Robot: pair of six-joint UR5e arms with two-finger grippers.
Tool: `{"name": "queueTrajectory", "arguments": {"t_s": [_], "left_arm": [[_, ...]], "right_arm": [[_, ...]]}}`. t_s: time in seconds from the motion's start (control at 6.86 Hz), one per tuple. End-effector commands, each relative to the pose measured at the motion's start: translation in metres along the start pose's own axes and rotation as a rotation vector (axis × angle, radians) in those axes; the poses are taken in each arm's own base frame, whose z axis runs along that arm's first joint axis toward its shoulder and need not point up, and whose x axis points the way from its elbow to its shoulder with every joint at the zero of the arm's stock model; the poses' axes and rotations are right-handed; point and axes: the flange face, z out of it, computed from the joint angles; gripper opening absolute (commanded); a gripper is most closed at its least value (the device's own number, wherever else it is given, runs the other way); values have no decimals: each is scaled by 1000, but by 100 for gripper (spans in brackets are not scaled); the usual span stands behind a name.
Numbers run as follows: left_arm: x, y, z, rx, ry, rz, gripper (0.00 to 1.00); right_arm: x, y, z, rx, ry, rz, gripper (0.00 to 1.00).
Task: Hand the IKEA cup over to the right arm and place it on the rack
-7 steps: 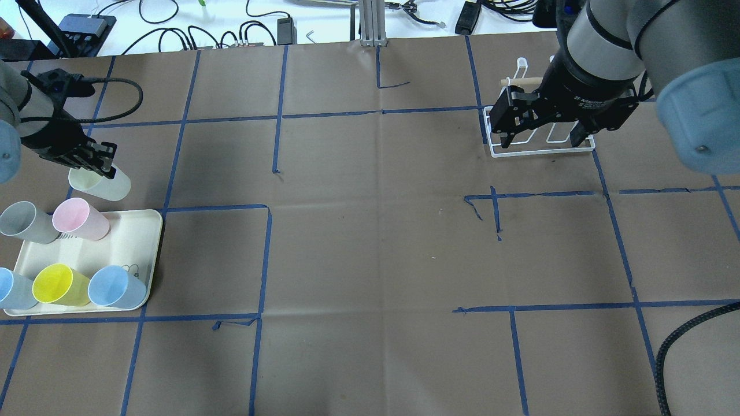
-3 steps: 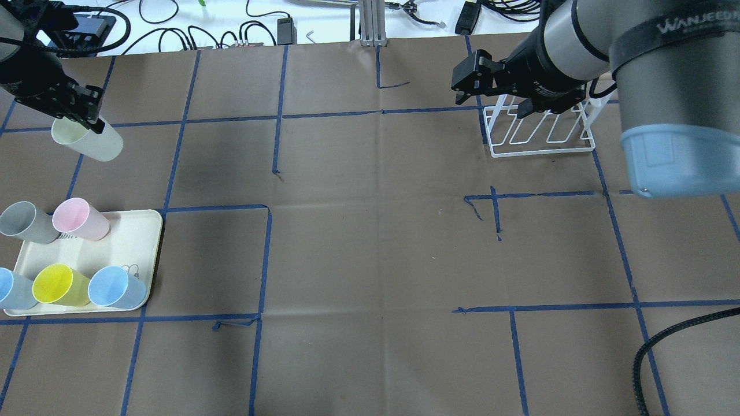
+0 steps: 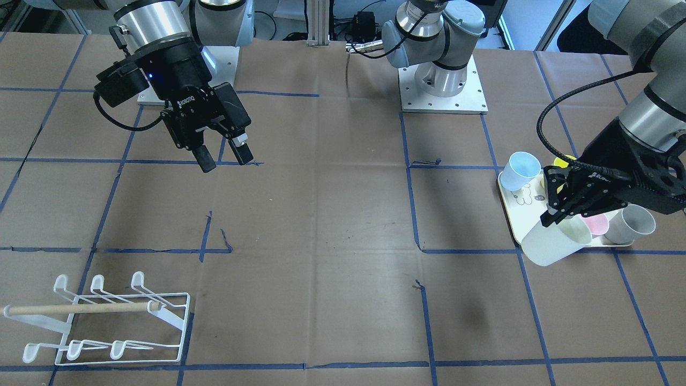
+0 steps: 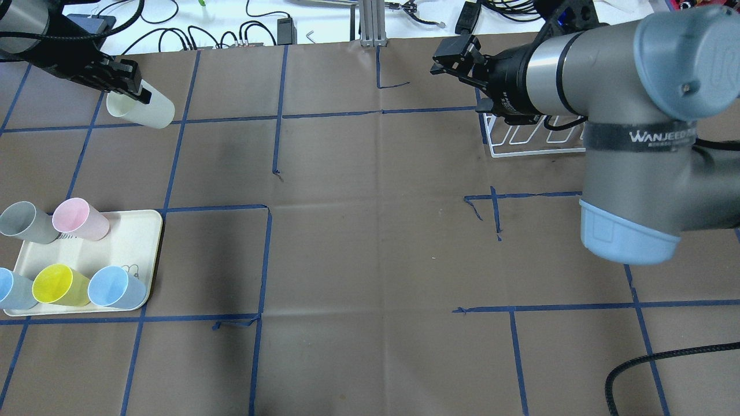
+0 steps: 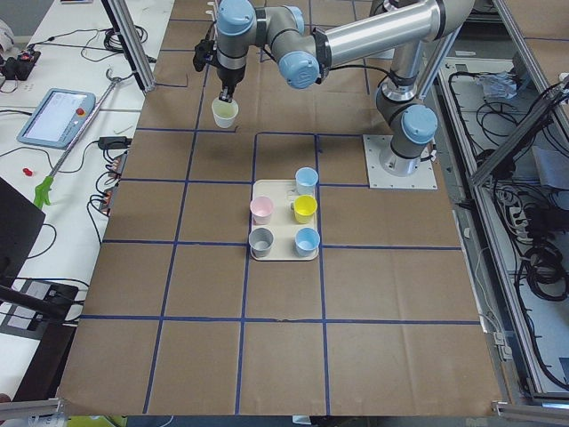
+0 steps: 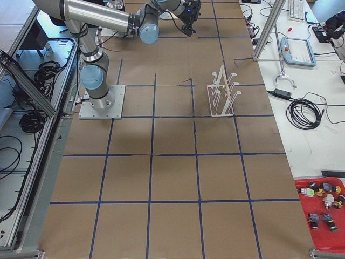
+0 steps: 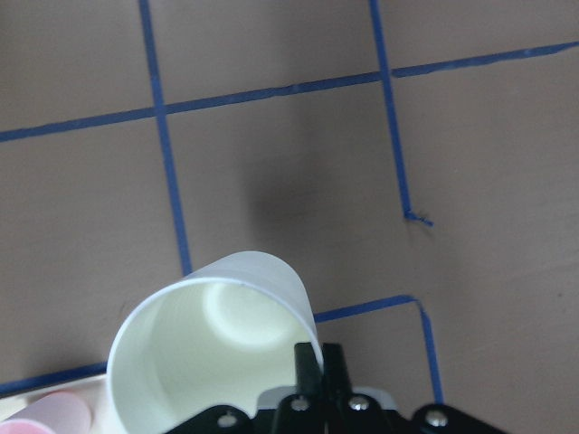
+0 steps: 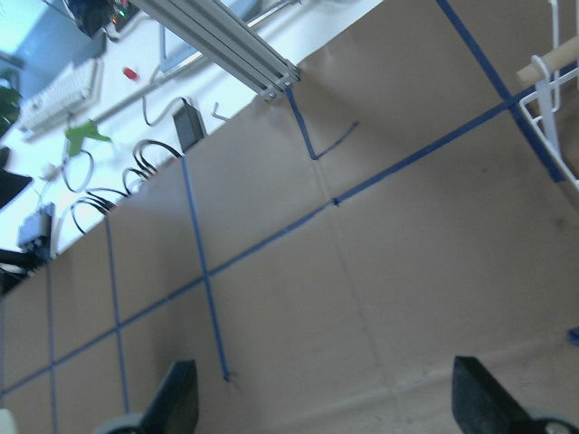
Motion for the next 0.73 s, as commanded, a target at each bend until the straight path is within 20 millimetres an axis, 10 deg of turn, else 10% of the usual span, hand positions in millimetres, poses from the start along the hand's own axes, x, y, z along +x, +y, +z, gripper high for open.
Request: {"name": "queueTrajectory", "arguments": {"t_s": [0.0, 0.58], "left_arm": [[22, -6, 3, 190, 118, 104, 0], [107, 17, 27, 515, 229, 366, 0]], "right_arm": [[17, 22, 0, 57, -142, 225, 100], [27, 30, 1, 94, -279, 536, 100]]}}
